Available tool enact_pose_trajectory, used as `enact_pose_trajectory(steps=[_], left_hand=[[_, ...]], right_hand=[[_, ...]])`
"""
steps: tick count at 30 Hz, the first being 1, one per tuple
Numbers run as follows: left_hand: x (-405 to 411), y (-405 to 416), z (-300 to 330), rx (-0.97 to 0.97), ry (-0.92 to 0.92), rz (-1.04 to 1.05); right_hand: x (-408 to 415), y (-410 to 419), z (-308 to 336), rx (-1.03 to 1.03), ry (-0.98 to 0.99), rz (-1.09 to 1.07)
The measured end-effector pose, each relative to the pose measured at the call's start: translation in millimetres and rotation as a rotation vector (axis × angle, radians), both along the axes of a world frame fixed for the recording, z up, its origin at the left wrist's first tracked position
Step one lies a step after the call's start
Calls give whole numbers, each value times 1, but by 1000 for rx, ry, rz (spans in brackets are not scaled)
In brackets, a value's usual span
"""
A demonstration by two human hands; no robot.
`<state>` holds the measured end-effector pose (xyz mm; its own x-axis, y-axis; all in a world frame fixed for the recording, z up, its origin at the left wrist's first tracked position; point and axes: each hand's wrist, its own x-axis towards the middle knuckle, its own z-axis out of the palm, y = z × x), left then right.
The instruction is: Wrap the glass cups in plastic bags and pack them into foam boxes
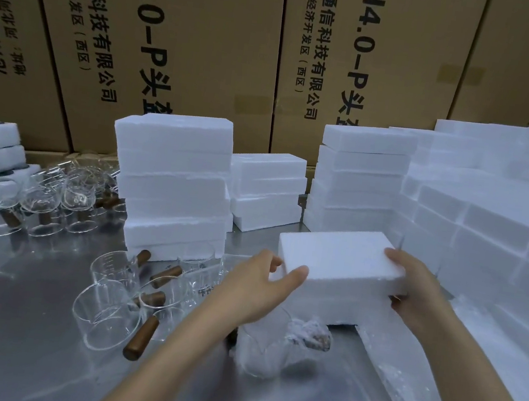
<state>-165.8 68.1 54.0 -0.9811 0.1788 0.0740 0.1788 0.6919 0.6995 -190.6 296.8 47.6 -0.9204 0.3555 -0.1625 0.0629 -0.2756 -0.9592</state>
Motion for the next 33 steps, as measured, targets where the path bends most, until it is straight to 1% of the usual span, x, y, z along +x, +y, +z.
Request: enact_pose_trajectory(steps=[3, 4, 6, 8, 10, 14, 18, 21, 22, 24, 26, 27, 28, 30, 33], left_hand=[[3, -14, 17, 5, -74, -120], [5, -21, 24, -45, -117, -191], [9, -34, 35, -221, -202, -352], [12, -42, 38, -401, -237, -448], [15, -41, 34, -510, -229, -476], [13, -33, 24, -567, -142, -452], [11, -31, 21, -542, -72, -450], [14, -35, 29, -423, -50, -428], [15, -38, 35, -362, -25, -416], [16, -40, 48, -150, 61, -372], [13, -38, 55, 106, 229, -266], [8, -34, 56, 197, 318, -194], [3, -27, 56, 242, 380, -129], [-10, -11, 52, 215, 410, -62], [-29, 10, 38, 9, 335, -89]], right_hand=[[0, 9, -2, -318, 125, -38], [1, 11, -3, -395, 144, -57], [1, 14, -7, -510, 155, -92], [1, 16, -11, -571, 148, -112], [1, 16, -13, -607, 133, -124], [1, 16, -14, -640, 125, -125], [1, 15, -15, -653, 123, -120], [1, 16, -16, -681, 121, -117], [1, 17, -16, -698, 118, -120], [1, 17, -16, -733, 107, -131], [2, 17, -16, -752, 101, -137], [2, 16, -16, -757, 101, -137], [2, 16, -16, -759, 101, -137], [2, 16, -17, -754, 102, -132], [1, 17, -17, -742, 95, -131]])
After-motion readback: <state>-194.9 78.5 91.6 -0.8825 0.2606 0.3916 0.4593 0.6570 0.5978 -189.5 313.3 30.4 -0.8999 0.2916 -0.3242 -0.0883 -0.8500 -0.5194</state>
